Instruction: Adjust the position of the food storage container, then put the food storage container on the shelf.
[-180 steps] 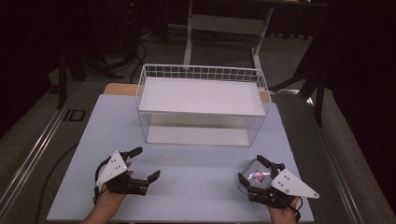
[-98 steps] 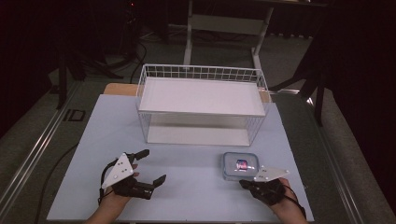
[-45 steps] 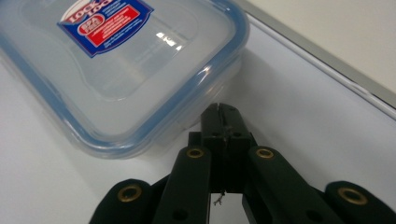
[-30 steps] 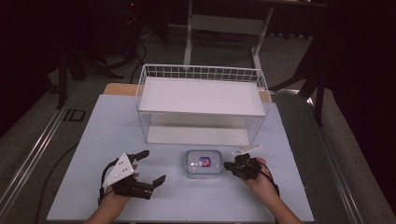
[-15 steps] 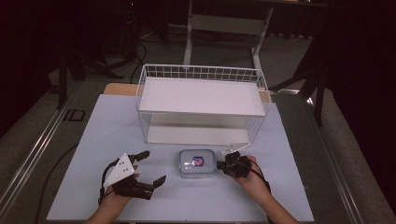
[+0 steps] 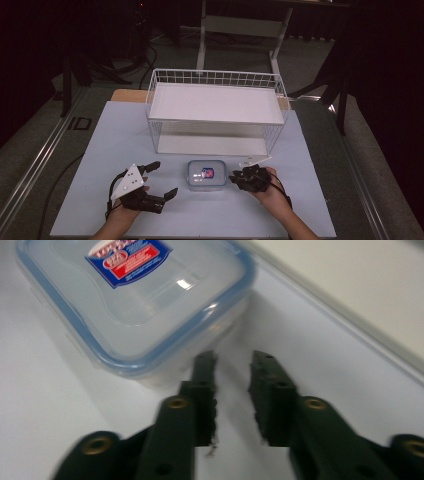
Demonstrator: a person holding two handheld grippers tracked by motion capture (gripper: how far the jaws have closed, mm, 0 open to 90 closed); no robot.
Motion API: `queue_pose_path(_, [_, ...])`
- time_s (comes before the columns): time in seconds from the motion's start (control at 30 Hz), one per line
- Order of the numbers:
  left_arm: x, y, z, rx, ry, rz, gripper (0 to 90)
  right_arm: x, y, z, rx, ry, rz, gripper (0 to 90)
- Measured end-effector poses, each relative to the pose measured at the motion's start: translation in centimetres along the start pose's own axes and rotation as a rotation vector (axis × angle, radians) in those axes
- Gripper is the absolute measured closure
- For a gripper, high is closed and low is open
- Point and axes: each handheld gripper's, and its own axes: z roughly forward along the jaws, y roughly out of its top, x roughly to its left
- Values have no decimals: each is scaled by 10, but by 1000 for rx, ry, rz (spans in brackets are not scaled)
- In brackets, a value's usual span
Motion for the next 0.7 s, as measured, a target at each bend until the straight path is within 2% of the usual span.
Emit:
queue_pose_path(0.07, [0,0,2,4,-1,-3,28,-2,-2,-13,-35,-41,16,590])
queue_pose_path(0.23, [-4,2,5,37,-6,27,28,-1,-5,-36,-121,-74,40,387])
queue_pose_path(0.3, [-4,4,6,52,-8,22,28,2,-6,-45,-160,-48,57,272])
queue_pose_path(0.37, [-5,6,6,61,-44,4,28,6,-6,-53,-192,-30,52,184])
queue_pose_path(0.4, [-5,8,7,66,-44,9,29,8,-6,-56,-210,-10,59,139])
queue_pose_path(0.5, [-7,13,7,88,-55,-17,28,11,-5,-65,-251,34,58,125])
queue_pose_path(0.6, [-7,21,9,106,-88,-61,28,13,-2,-69,-273,16,43,141])
queue_pose_path(0.67, [-5,25,9,102,-86,-70,28,14,1,-69,-285,10,26,150])
queue_pose_path(0.7, [-3,27,11,116,-79,-83,28,14,3,-68,-284,8,23,166])
